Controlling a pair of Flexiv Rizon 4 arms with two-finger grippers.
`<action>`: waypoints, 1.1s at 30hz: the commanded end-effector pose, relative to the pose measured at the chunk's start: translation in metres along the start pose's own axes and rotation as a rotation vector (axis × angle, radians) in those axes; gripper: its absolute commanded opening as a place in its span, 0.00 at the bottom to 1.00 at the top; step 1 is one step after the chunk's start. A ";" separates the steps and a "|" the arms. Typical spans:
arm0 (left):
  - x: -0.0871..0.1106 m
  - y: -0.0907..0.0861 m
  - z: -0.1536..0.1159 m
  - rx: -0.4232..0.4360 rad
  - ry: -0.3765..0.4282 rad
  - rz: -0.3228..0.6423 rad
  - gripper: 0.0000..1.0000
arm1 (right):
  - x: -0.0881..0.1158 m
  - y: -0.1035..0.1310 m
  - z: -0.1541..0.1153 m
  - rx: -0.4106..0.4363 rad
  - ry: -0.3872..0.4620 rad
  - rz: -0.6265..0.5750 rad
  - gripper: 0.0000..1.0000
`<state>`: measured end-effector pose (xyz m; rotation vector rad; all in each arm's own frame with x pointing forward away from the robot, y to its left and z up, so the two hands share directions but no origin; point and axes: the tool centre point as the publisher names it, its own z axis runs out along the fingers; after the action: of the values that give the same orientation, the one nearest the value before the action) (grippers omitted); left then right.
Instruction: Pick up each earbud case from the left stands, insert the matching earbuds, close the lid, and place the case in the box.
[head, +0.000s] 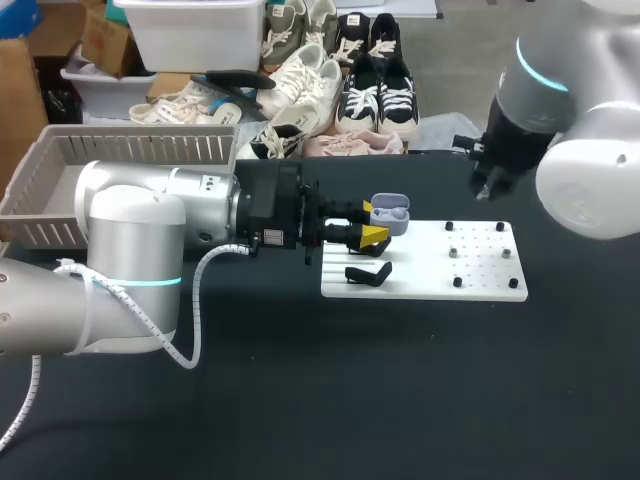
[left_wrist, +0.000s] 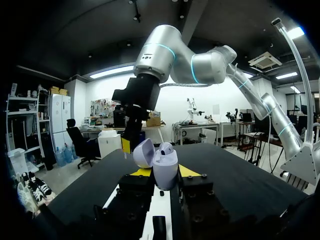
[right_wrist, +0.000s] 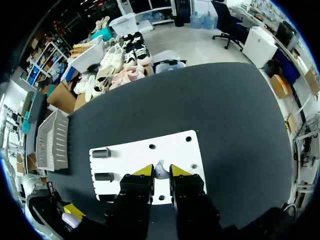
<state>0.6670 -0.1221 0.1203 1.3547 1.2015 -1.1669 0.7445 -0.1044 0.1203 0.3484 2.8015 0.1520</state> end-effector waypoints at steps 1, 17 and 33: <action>0.000 -0.001 0.000 -0.005 0.000 0.001 0.00 | 0.013 -0.001 -0.071 0.072 -0.001 -0.025 0.00; 0.000 -0.001 0.000 -0.005 0.000 0.001 0.00 | 0.073 0.071 -0.141 0.176 0.139 -0.235 0.00; 0.000 -0.001 0.000 -0.005 0.000 0.001 0.00 | 0.089 0.092 -0.152 0.097 0.218 -0.250 0.00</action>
<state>0.6670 -0.1220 0.1203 1.3547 1.2016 -1.1668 0.6350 -0.0032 0.2501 -0.0011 3.0446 0.0001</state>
